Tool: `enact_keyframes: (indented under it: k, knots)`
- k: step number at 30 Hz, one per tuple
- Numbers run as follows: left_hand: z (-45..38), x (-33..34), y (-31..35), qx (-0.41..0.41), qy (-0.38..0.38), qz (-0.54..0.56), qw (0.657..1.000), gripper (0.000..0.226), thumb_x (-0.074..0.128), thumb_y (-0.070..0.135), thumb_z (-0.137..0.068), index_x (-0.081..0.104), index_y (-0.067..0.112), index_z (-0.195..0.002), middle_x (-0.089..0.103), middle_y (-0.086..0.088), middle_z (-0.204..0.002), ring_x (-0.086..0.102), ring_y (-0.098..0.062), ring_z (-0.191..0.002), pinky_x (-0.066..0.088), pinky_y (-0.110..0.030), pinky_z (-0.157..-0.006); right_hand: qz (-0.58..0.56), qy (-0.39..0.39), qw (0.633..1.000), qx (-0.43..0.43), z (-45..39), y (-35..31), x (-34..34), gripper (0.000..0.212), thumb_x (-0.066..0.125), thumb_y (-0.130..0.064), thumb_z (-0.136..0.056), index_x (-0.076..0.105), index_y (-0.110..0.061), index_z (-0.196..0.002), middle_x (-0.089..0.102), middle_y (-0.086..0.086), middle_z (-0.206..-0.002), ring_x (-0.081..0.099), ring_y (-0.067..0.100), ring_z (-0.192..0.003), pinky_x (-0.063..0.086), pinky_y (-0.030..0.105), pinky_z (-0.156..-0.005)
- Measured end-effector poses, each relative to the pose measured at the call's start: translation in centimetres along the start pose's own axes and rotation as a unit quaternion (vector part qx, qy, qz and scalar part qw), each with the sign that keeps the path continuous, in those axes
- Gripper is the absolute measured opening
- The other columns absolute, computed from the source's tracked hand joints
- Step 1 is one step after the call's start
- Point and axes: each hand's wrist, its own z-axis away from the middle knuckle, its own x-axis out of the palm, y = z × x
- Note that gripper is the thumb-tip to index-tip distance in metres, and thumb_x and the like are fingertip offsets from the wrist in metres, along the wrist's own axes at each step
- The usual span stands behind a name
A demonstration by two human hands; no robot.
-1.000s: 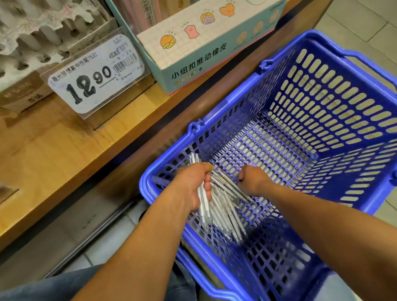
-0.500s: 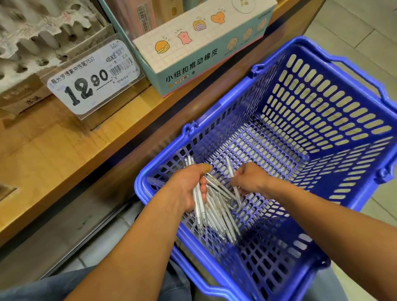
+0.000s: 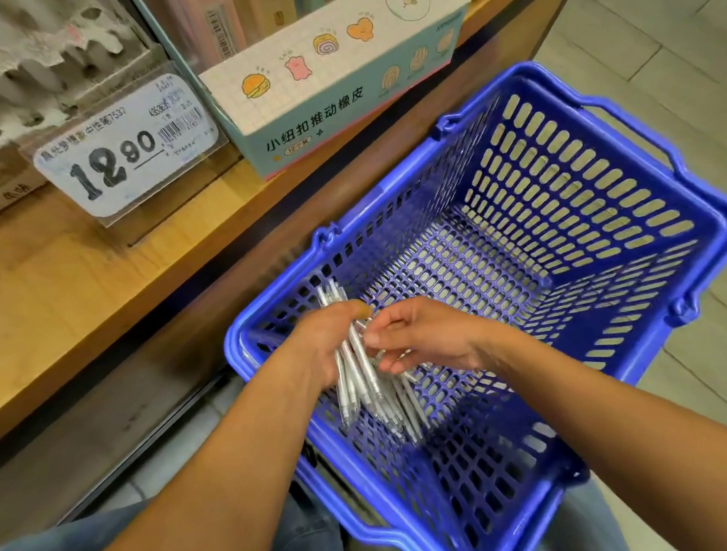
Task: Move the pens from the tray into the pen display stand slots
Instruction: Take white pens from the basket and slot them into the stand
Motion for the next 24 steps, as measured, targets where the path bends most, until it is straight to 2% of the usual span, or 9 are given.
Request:
enact_keyframes:
  k: [3, 5, 8, 11, 13, 15, 18, 20, 24]
  knots:
    - [-0.6, 0.0, 0.0, 0.006, 0.029, 0.026, 0.999, 0.011, 0.058, 0.002, -0.090, 0.056, 0.005, -0.079, 0.052, -0.006, -0.055, 0.052, -0.014, -0.037, 0.050, -0.024, -0.042, 0.111, 0.100, 0.986, 0.072, -2.6, 2.1, -2.6, 0.006, 0.066, -0.014, -0.091, 0.064, -0.009, -0.090, 0.069, 0.005, -0.074, 0.066, 0.014, -0.061, 0.057, 0.029, -0.060]
    - [-0.6, -0.1, 0.0, 0.006, 0.030, 0.030, 0.999, 0.011, 0.057, 0.002, -0.092, 0.055, 0.006, -0.082, 0.050, -0.004, -0.054, 0.049, -0.014, -0.038, 0.047, -0.023, -0.041, 0.276, 0.139, 0.941, 0.135, -4.3, 4.3, -3.3, 0.010, 0.064, -0.008, -0.090, 0.061, -0.009, -0.081, 0.066, 0.007, -0.071, 0.061, 0.015, -0.057, 0.056, 0.029, -0.060]
    - [-0.6, -0.2, -0.1, 0.000, 0.033, 0.023, 0.999, 0.013, 0.059, 0.007, -0.092, 0.055, 0.009, -0.080, 0.047, -0.001, -0.050, 0.046, -0.013, -0.038, 0.043, -0.023, -0.042, 0.434, 0.114, 0.871, 0.200, -6.3, 7.2, -2.8, 0.023, 0.063, -0.009, -0.086, 0.050, -0.015, -0.068, 0.056, 0.003, -0.070, 0.053, 0.014, -0.057, 0.045, 0.024, -0.051]
    - [-0.6, -0.2, -0.1, 0.000, 0.034, 0.020, 0.999, 0.018, 0.060, 0.009, -0.091, 0.053, 0.012, -0.075, 0.044, 0.001, -0.044, 0.042, -0.012, -0.037, 0.039, -0.023, -0.045, 0.512, 0.143, 0.829, 0.172, -7.4, 8.9, -1.9, 0.018, 0.057, -0.016, -0.092, 0.046, -0.007, -0.081, 0.045, 0.003, -0.071, 0.044, 0.015, -0.056, 0.033, 0.025, -0.046]
    - [-0.5, -0.2, -0.1, 0.002, 0.036, 0.022, 0.999, 0.017, 0.061, 0.009, -0.091, 0.053, 0.012, -0.076, 0.044, 0.002, -0.042, 0.041, -0.012, -0.036, 0.038, -0.021, -0.044, 0.528, 0.162, 0.820, 0.148, -7.4, 9.3, -1.5, 0.006, 0.053, -0.012, -0.093, 0.048, -0.009, -0.093, 0.047, 0.004, -0.077, 0.045, 0.017, -0.060, 0.036, 0.028, -0.050]
    - [-0.5, -0.2, -0.2, 0.005, 0.039, 0.021, 0.999, 0.015, 0.062, 0.010, -0.091, 0.054, 0.011, -0.078, 0.045, 0.002, -0.043, 0.041, -0.011, -0.035, 0.038, -0.021, -0.043, 0.535, 0.162, 0.817, 0.143, -7.1, 9.4, -1.3, 0.004, 0.051, -0.011, -0.093, 0.048, -0.011, -0.090, 0.048, 0.005, -0.079, 0.045, 0.017, -0.060, 0.036, 0.029, -0.051]
    - [-0.5, -0.2, -0.2, 0.009, 0.039, 0.027, 0.999, 0.010, 0.063, 0.010, -0.091, 0.057, 0.010, -0.083, 0.045, 0.002, -0.044, 0.042, -0.011, -0.036, 0.038, -0.020, -0.042, 0.515, 0.159, 0.830, 0.145, -6.7, 8.4, -1.7, 0.025, 0.052, -0.012, -0.093, 0.041, -0.013, -0.071, 0.041, 0.005, -0.067, 0.038, 0.019, -0.054, 0.030, 0.027, -0.048]
    - [-0.5, -0.1, -0.2, 0.006, 0.035, 0.026, 0.999, 0.010, 0.064, 0.010, -0.091, 0.058, 0.010, -0.084, 0.046, 0.001, -0.046, 0.044, -0.012, -0.037, 0.039, -0.020, -0.042, 0.460, 0.169, 0.862, 0.131, -6.2, 6.6, -2.1, 0.029, 0.054, -0.012, -0.094, 0.041, -0.010, -0.069, 0.045, 0.008, -0.066, 0.042, 0.022, -0.056, 0.036, 0.029, -0.054]
    - [-0.6, -0.1, -0.3, 0.009, 0.037, 0.024, 0.999, 0.013, 0.071, 0.012, -0.087, 0.058, 0.009, -0.083, 0.048, 0.000, -0.054, 0.047, -0.012, -0.041, 0.041, -0.022, -0.042, 0.253, 0.179, 0.949, 0.067, -3.7, 1.6, -2.9, 0.011, 0.066, -0.010, -0.090, 0.060, -0.007, -0.082, 0.065, 0.012, -0.074, 0.063, 0.023, -0.066, 0.056, 0.035, -0.068]
